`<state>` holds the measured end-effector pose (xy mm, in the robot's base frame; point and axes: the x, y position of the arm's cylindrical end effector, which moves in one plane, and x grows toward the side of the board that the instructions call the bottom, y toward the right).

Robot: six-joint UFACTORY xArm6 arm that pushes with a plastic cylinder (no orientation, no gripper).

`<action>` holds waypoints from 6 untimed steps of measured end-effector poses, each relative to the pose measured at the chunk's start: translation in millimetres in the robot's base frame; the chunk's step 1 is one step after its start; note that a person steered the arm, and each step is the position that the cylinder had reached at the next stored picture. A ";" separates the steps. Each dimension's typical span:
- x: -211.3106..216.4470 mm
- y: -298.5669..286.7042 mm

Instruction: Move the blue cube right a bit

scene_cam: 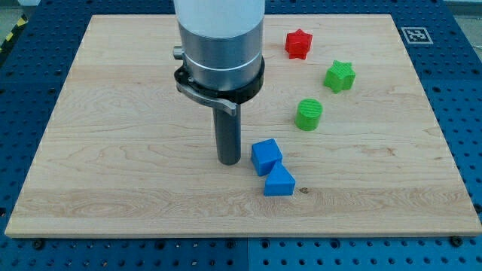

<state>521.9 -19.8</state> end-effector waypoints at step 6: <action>-0.1 24.7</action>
